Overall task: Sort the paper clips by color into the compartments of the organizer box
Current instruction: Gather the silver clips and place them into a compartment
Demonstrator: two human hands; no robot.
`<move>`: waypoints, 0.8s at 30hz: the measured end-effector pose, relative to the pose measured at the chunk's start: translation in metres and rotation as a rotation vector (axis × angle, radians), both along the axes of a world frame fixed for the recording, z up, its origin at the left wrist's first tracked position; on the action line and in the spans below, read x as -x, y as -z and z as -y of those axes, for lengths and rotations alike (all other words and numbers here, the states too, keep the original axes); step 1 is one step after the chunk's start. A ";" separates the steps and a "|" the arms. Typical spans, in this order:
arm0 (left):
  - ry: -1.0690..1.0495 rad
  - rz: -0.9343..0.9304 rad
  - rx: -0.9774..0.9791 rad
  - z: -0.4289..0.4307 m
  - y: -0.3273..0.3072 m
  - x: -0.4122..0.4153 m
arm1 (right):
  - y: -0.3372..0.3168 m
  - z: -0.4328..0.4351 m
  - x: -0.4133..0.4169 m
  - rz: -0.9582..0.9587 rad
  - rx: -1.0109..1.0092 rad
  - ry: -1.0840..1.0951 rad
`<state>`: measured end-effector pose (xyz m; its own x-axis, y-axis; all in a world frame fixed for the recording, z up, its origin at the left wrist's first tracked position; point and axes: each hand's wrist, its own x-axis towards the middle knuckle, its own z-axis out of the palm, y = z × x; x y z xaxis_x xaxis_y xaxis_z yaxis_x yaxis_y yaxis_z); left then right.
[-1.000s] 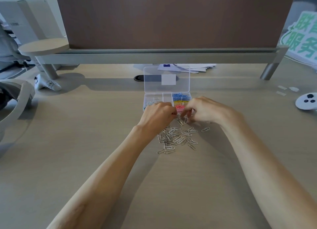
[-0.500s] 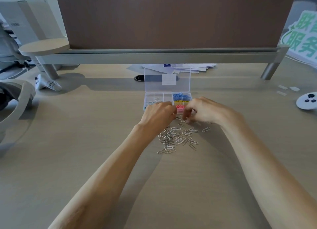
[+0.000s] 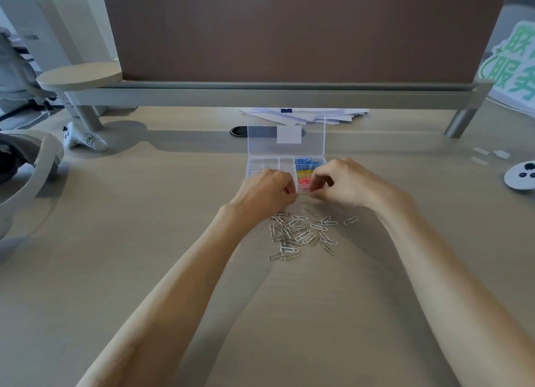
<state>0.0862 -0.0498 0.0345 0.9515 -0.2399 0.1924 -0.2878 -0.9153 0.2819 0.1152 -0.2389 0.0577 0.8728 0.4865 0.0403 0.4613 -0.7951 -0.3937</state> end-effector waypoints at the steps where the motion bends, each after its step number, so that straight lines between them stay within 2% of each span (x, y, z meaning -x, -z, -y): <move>1: -0.044 -0.004 0.054 -0.007 -0.004 -0.002 | 0.000 -0.003 -0.001 0.035 -0.066 0.001; 3: -0.122 0.017 0.141 -0.023 -0.010 -0.008 | 0.001 -0.013 -0.006 0.109 -0.181 0.011; 6: -0.206 0.022 0.155 -0.043 -0.011 -0.017 | 0.003 -0.038 -0.017 0.179 -0.259 0.025; 13: -0.324 0.094 0.153 -0.051 0.002 -0.034 | 0.008 -0.088 -0.041 0.228 -0.144 0.001; 18: -0.285 0.097 0.116 -0.056 0.005 -0.036 | 0.013 -0.088 -0.044 0.224 -0.054 0.007; 24: -0.190 0.074 0.193 -0.064 -0.004 -0.030 | 0.008 -0.066 -0.033 0.161 -0.170 0.045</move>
